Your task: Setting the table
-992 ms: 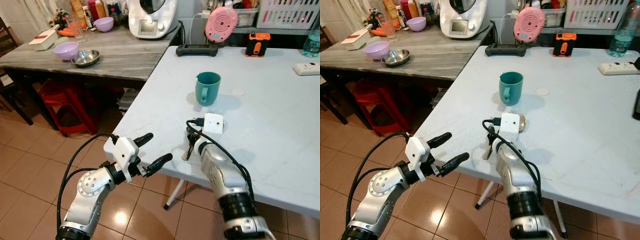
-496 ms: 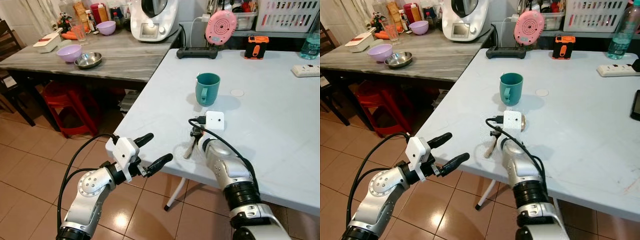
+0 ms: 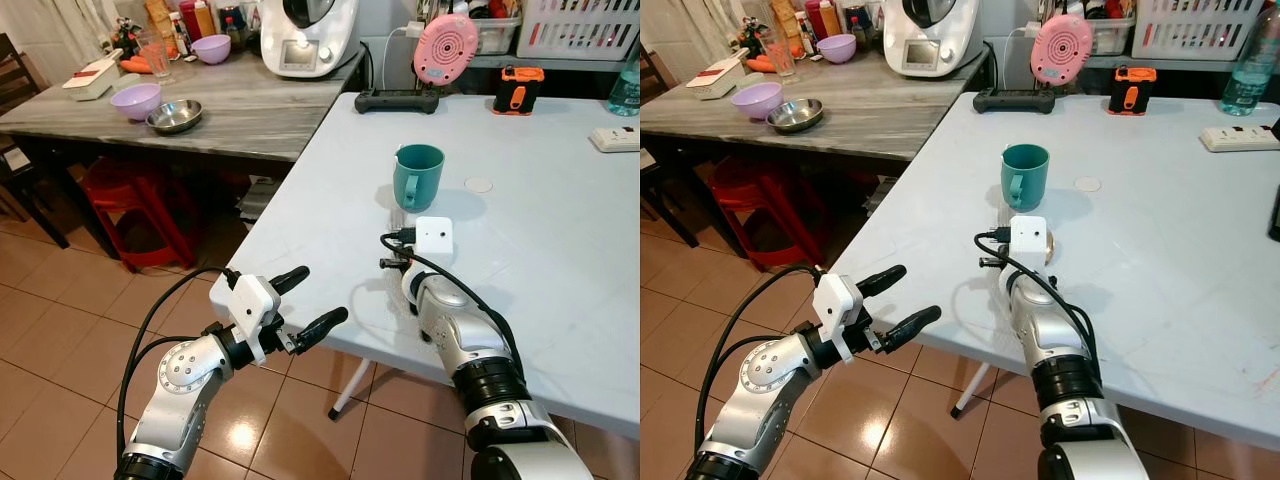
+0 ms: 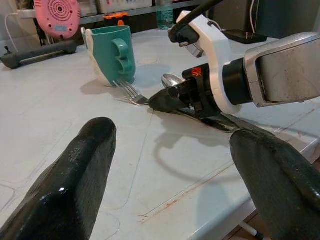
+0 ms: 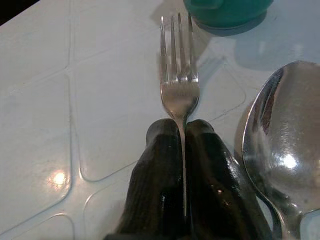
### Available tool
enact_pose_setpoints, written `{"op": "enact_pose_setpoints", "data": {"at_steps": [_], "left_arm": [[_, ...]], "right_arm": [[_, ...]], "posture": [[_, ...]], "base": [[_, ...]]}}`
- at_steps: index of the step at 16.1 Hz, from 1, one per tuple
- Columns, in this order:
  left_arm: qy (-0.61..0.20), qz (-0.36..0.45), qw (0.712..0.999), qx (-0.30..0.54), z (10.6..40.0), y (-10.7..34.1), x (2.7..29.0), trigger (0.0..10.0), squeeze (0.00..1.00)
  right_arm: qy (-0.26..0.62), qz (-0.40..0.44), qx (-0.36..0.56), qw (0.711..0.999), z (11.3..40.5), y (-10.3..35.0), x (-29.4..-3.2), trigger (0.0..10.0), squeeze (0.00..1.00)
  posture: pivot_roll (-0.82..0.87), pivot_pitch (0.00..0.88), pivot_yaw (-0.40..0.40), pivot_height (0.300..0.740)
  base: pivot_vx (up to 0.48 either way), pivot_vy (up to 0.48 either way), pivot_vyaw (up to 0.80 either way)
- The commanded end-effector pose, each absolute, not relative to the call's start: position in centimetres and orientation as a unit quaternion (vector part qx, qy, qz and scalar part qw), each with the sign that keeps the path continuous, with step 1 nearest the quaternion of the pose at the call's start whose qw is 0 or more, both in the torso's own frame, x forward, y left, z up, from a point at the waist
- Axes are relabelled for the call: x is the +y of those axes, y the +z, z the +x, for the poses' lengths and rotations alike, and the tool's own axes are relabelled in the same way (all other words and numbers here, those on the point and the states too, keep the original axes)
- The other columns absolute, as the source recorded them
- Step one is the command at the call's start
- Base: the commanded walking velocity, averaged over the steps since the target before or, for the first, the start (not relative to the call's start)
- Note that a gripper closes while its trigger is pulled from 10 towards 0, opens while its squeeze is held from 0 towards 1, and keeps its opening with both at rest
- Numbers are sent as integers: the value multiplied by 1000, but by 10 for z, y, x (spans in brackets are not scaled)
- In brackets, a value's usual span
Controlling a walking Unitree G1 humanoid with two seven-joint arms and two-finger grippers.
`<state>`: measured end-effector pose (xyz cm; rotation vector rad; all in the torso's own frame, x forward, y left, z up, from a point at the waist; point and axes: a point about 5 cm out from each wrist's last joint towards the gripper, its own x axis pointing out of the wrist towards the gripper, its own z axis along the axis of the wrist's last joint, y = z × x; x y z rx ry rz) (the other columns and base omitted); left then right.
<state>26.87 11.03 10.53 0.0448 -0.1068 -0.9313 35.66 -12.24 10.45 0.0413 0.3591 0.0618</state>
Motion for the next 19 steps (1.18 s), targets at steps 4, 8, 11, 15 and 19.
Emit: {"op": "enact_pose_setpoints", "data": {"at_steps": [4,8,11,15,19], "left_arm": [[-446,31,893,-51,270,106,113,10000,0],[-439,32,896,-55,272,106,113,10000,0],[-410,40,909,-59,278,108,118,10000,0],[-277,45,958,-57,295,106,134,10000,0],[-209,0,976,-53,304,107,139,10000,0]], "right_arm": [[66,29,227,971,345,81,-108,0,0],[74,56,203,975,344,88,-96,0,0],[82,67,139,985,348,115,-89,0,0],[59,49,77,994,338,132,-99,0,0],[26,39,37,998,323,134,-119,10000,0]], "posture": [[-61,40,125,740],[-62,39,124,740],[-61,36,123,740],[-66,31,118,740],[-78,26,115,740]], "base": [[0,0,0],[0,0,0],[0,0,0],[0,0,0],[0,0,0]]}}
